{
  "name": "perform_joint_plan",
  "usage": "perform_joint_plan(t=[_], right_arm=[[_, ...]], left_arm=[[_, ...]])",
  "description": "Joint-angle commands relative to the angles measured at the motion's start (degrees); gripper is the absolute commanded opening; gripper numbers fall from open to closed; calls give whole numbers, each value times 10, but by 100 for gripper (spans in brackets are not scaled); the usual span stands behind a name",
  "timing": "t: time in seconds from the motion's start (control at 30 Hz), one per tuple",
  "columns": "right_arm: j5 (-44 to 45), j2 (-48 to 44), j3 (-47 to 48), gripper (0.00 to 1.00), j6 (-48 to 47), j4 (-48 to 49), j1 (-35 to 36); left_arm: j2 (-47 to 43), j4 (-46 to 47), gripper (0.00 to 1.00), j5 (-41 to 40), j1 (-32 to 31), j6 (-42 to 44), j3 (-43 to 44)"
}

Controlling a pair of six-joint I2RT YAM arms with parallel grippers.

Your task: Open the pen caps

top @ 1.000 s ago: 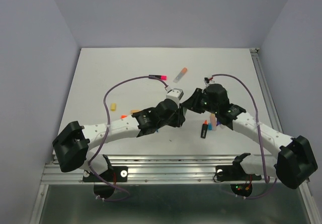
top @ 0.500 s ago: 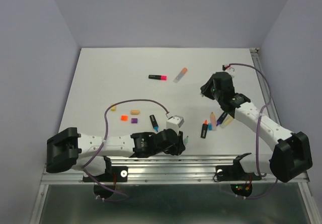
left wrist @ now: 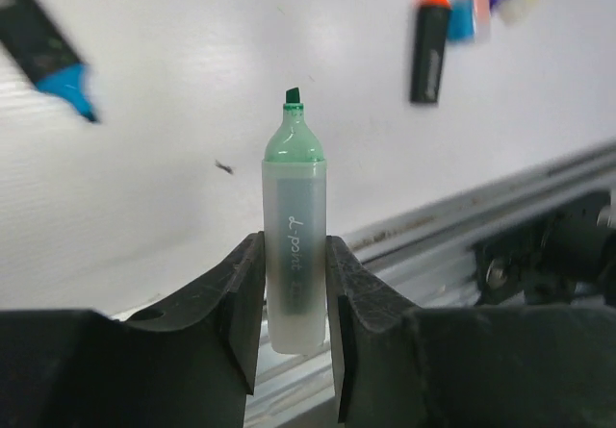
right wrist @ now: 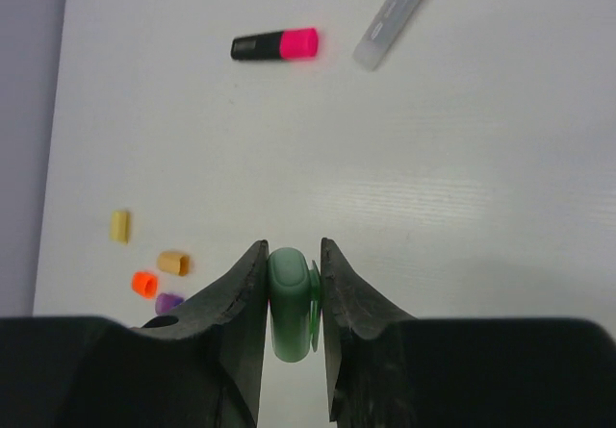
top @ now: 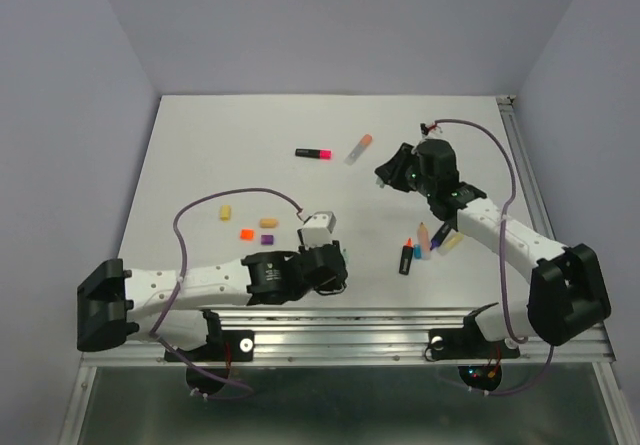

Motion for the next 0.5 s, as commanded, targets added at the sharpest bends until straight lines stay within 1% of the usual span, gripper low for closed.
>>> perform_joint_plan(t=[0.0, 0.03, 0.07, 0.1, 0.13, 0.2, 0.23, 0.33, 0.37, 0.47], right_arm=[[-39, 56, -12, 1, 20, 90, 65], [-36, 73, -7, 1, 24, 96, 95], [-33, 89, 0, 1, 28, 101, 109], [-29, 106, 7, 1, 41, 105, 122], [-27, 144, 23, 1, 46, 120, 143], [-32, 182, 37, 1, 59, 142, 159], [-33, 215, 58, 1, 65, 151, 172], [-19, 265, 101, 1, 69, 145, 197], [-15, 297, 129, 1, 69, 143, 202], [-13, 348, 179, 6, 70, 135, 211]], left_arm=[[-38, -162, 0, -112, 76, -103, 38], [-42, -178, 0, -113, 96, -109, 38], [-49, -204, 0, -115, 138, -115, 38], [-56, -214, 0, -121, 155, -121, 37], [-70, -219, 0, -126, 166, -124, 33], [-89, -220, 0, -138, 186, -120, 29], [-106, -216, 0, -139, 190, -110, 25], [-136, -198, 0, -132, 194, -91, 17], [-141, -196, 0, -132, 194, -84, 17], [-155, -191, 0, -127, 195, -79, 10]])
